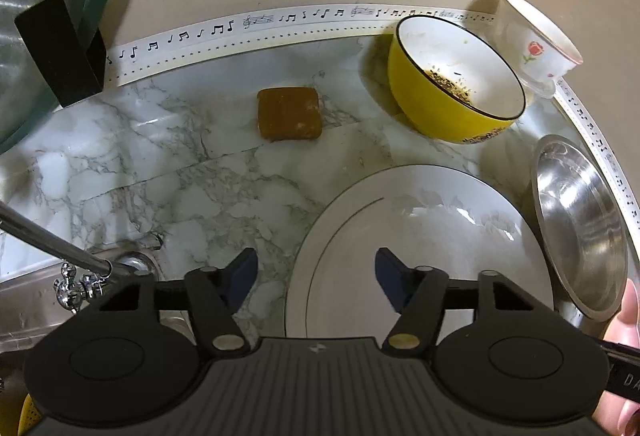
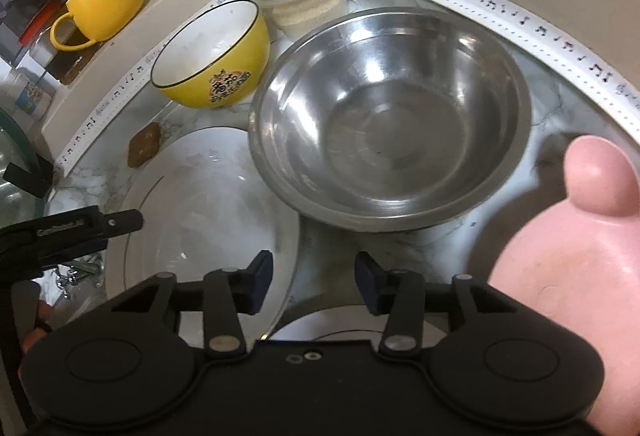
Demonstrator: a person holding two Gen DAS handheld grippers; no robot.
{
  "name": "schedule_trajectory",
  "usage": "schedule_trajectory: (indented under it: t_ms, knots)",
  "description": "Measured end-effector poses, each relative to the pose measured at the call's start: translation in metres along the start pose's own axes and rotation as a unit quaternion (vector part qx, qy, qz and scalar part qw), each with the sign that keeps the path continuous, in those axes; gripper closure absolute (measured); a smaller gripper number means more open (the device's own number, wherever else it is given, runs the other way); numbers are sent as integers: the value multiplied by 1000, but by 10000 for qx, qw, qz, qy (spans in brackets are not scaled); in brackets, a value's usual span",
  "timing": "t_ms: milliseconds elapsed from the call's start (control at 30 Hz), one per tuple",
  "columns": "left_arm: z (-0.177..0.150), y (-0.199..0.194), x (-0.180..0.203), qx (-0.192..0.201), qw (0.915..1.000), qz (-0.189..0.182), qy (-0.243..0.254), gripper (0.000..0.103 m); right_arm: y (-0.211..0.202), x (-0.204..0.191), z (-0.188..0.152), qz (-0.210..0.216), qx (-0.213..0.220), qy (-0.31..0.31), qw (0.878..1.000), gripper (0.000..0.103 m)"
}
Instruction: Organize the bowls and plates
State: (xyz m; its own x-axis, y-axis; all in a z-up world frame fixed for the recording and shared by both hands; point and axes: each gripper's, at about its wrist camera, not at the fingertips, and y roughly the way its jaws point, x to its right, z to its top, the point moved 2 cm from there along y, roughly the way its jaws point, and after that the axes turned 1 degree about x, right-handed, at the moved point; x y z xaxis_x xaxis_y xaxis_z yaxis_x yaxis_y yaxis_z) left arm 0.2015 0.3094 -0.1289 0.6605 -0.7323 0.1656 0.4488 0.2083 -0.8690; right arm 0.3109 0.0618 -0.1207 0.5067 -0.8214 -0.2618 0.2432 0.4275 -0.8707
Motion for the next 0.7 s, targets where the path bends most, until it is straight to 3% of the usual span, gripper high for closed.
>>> schedule_trajectory:
  t_ms: [167, 400, 533, 700]
  knots:
    - [3, 6, -2, -119, 9999, -77, -75, 58, 6, -5, 2, 42, -54, -36, 10000, 68]
    - [6, 11, -7, -217, 9992, -166, -276, 67, 13, -6, 5, 110, -50, 46, 9999, 79]
    - [5, 14, -11, -268, 9986, -230, -397, 77, 16, -7, 5, 213, -42, 62, 9997, 90]
    - [5, 15, -14, -265, 9979, -329, -497, 80, 18, -6, 5, 233, -16, 75, 9997, 93]
